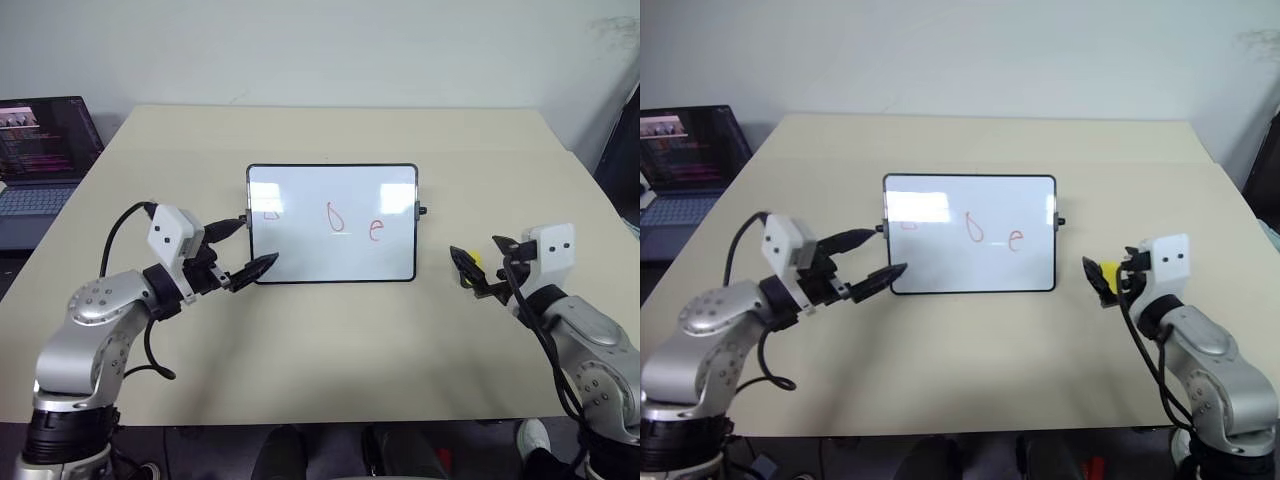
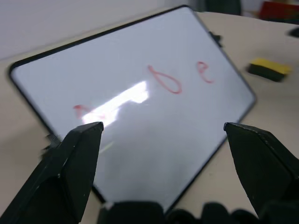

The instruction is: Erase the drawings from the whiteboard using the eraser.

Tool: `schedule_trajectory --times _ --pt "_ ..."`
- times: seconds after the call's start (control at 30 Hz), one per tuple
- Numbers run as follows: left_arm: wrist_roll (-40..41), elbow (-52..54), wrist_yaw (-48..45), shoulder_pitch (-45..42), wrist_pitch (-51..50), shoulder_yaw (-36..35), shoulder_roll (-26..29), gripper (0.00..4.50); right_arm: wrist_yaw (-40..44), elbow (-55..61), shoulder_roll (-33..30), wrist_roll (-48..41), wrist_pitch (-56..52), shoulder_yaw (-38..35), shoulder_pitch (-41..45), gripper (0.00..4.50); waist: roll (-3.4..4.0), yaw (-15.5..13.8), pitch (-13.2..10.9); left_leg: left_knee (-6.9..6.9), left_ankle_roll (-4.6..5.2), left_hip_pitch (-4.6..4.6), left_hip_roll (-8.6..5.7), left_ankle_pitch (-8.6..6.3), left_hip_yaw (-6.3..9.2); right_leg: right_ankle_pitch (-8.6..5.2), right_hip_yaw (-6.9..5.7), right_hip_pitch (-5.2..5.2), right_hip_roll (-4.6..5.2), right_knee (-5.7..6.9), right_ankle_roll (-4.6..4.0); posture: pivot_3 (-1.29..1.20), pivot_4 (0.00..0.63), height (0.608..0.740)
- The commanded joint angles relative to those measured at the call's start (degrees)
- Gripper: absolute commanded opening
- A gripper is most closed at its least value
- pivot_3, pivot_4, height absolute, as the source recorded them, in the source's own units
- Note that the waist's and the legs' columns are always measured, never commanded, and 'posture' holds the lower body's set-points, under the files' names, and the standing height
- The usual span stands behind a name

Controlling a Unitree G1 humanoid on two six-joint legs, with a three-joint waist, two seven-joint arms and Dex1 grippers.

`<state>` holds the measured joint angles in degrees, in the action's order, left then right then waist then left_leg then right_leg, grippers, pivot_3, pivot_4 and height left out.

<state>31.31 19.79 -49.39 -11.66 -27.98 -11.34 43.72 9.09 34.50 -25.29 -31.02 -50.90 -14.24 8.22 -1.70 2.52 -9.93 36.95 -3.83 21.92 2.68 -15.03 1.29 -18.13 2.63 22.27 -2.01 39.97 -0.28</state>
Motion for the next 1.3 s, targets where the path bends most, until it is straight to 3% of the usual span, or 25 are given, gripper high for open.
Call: schedule_trajectory --times 0.03,0.33,0.7,1.27,1.3 --pt "2.32 3.67 -4.61 -2.18 -0.73 1.86 2.2 4.5 -2.56 -0.08 0.79 -0.31 -3.13 -0.71 2.68 4.44 0.0 -0.14 0.0 0.0 0.0 0.0 -0.02 0.0 0.0 0.0 0.01 -0.01 0.01 -0.01 0.01 0.0 0.15 0.74" --pt "-1.09 -1.65 -10.43 -8.62 2.65 8.47 1.97 4.5 -7.67 -9.79 1.95 7.81 -4.35 3.16 8.41 4.44 0.01 -0.54 -0.01 0.0 0.02 0.06 -0.07 -0.01 -0.08 0.01 -0.01 0.04 -0.03 -0.06 -0.03 0.0 0.15 0.74" --pt "-1.92 -0.62 -9.64 -6.75 3.04 8.29 1.03 4.5 -5.45 -16.96 2.85 12.23 0.53 3.48 8.3 4.44 0.02 -0.61 -0.02 -0.01 0.03 0.16 -0.03 -0.01 -0.05 0.02 0.0 0.1 -0.01 -0.09 -0.1 0.0 0.15 0.74" --pt "-2.3 0.22 -9.19 -5.24 3.03 8.51 0.98 4.5 -4.03 -20.7 3.81 12.18 0.14 1.09 7.75 4.44 0.02 -0.6 -0.02 -0.01 0.03 0.15 -0.02 -0.01 -0.05 0.03 0.0 0.1 -0.01 -0.07 -0.11 0.0 0.15 0.74" --pt "-2.3 0.32 -9.13 -5.11 3.03 8.49 1.0 4.5 -3.94 -20.99 3.84 12.33 0.31 1.15 7.69 4.28 0.02 -0.6 -0.02 -0.01 0.03 0.15 -0.02 -0.01 -0.05 0.02 0.0 0.1 -0.01 -0.07 -0.11 0.0 0.15 0.74"
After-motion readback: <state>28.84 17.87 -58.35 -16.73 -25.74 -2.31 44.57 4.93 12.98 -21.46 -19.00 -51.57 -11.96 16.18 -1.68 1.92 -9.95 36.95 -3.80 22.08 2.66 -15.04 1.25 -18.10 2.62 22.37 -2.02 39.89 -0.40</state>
